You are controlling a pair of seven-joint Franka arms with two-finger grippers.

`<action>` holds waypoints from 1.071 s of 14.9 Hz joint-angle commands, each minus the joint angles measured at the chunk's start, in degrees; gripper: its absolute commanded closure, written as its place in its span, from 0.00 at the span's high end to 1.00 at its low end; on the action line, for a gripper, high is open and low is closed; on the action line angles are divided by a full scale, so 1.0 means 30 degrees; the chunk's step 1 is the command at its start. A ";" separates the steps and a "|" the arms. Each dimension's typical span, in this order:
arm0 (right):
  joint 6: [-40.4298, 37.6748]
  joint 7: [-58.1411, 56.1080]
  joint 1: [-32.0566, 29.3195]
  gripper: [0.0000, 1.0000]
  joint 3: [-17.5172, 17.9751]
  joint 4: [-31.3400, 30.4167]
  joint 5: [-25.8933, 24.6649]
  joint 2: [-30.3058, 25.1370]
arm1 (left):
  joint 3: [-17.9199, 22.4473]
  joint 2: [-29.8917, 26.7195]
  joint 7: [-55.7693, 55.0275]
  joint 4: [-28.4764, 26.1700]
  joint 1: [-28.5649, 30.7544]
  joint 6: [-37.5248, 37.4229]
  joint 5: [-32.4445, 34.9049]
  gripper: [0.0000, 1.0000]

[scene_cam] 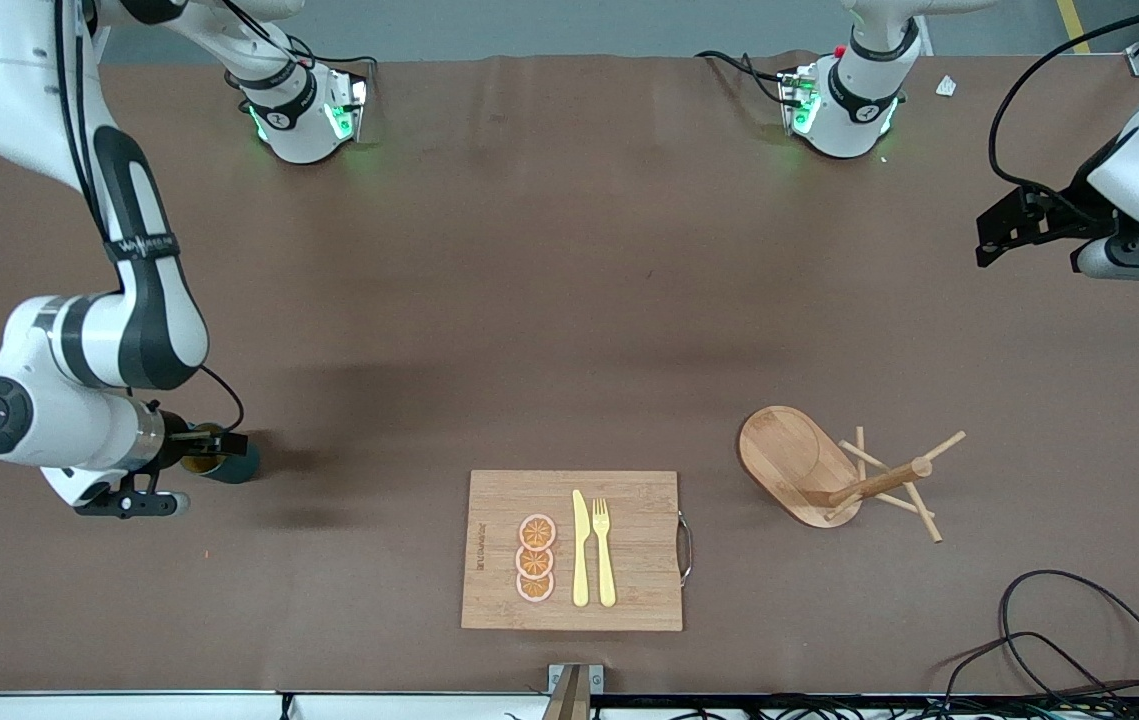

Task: Pass cup and hang on rack
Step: 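Close the right gripper on the teal mug's rim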

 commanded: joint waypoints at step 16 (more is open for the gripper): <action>-0.0787 0.2818 0.0861 0.00 0.0822 0.2123 0.0812 0.1267 | -0.0099 0.2132 -0.0297 0.0813 -0.1166 0.0324 0.0501 1.00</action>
